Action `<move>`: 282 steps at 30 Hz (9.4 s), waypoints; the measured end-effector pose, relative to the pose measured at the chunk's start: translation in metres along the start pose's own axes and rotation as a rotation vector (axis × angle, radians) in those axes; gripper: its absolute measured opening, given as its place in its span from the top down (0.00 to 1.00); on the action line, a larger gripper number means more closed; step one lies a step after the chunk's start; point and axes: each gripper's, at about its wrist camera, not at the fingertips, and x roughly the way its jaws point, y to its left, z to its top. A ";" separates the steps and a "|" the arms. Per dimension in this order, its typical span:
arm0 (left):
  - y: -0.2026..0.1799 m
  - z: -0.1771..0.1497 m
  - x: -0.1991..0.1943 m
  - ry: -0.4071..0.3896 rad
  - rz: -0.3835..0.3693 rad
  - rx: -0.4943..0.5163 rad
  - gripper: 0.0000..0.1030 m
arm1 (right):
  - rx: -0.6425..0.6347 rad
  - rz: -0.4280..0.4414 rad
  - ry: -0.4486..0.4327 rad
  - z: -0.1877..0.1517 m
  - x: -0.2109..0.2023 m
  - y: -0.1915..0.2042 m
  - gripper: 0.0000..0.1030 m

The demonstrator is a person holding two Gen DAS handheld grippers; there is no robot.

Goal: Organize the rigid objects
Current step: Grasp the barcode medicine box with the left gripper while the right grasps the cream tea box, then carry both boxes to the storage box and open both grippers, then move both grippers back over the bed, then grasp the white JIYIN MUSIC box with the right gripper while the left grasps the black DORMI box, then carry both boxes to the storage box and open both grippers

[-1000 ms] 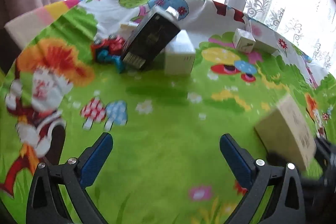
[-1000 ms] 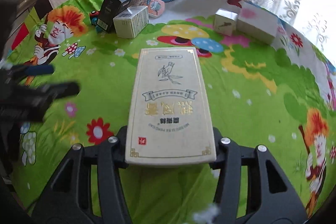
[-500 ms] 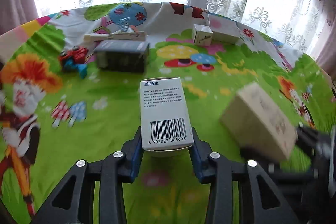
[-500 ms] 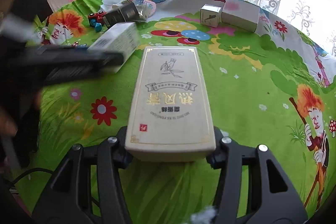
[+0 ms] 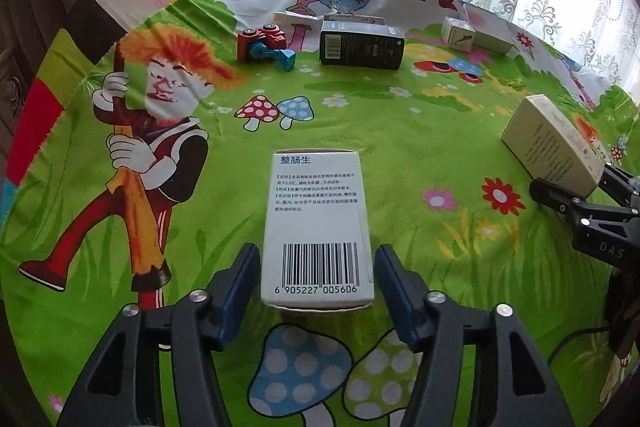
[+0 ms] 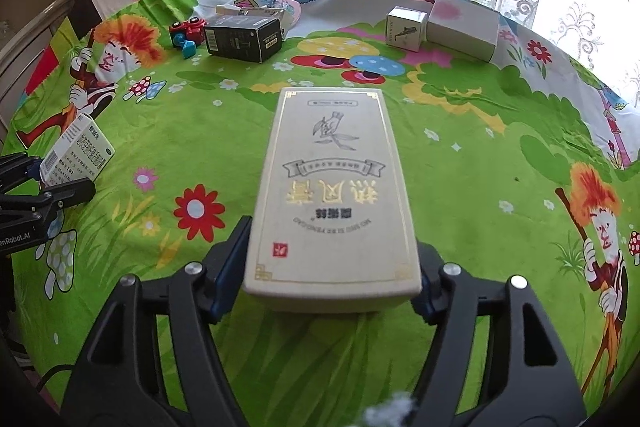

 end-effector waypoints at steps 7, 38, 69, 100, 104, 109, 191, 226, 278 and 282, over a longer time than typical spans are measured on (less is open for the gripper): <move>0.005 0.008 0.002 0.008 0.006 -0.006 0.38 | 0.003 -0.006 0.005 0.001 0.001 -0.001 0.26; 0.091 -0.022 -0.037 0.062 0.071 -0.180 0.61 | 0.014 0.038 0.165 0.053 0.010 0.109 0.47; -0.089 -0.092 -0.101 0.157 -0.109 0.263 0.61 | -0.026 0.006 0.166 -0.114 -0.144 0.069 0.46; -0.363 -0.192 -0.179 0.075 -0.372 1.032 0.61 | 0.528 -0.322 0.083 -0.309 -0.311 -0.106 0.46; -0.392 -0.210 -0.187 0.087 -0.434 1.107 0.61 | 0.596 -0.391 0.105 -0.338 -0.326 -0.123 0.46; -0.422 -0.232 -0.194 0.107 -0.491 1.186 0.61 | 0.649 -0.456 0.153 -0.364 -0.338 -0.139 0.46; -0.021 0.152 0.056 -0.062 0.026 -0.787 0.00 | 0.053 -0.049 0.005 0.061 0.071 -0.061 0.56; -0.013 0.080 0.045 0.135 0.057 -0.212 0.61 | 0.067 -0.061 0.010 0.067 0.071 -0.064 0.56; -0.016 -0.105 -0.093 0.204 -0.013 0.050 0.61 | -0.040 0.015 0.136 -0.083 -0.118 0.098 0.57; -0.040 -0.106 -0.094 0.209 -0.022 0.101 0.61 | 0.006 -0.008 0.132 -0.102 -0.131 0.077 0.57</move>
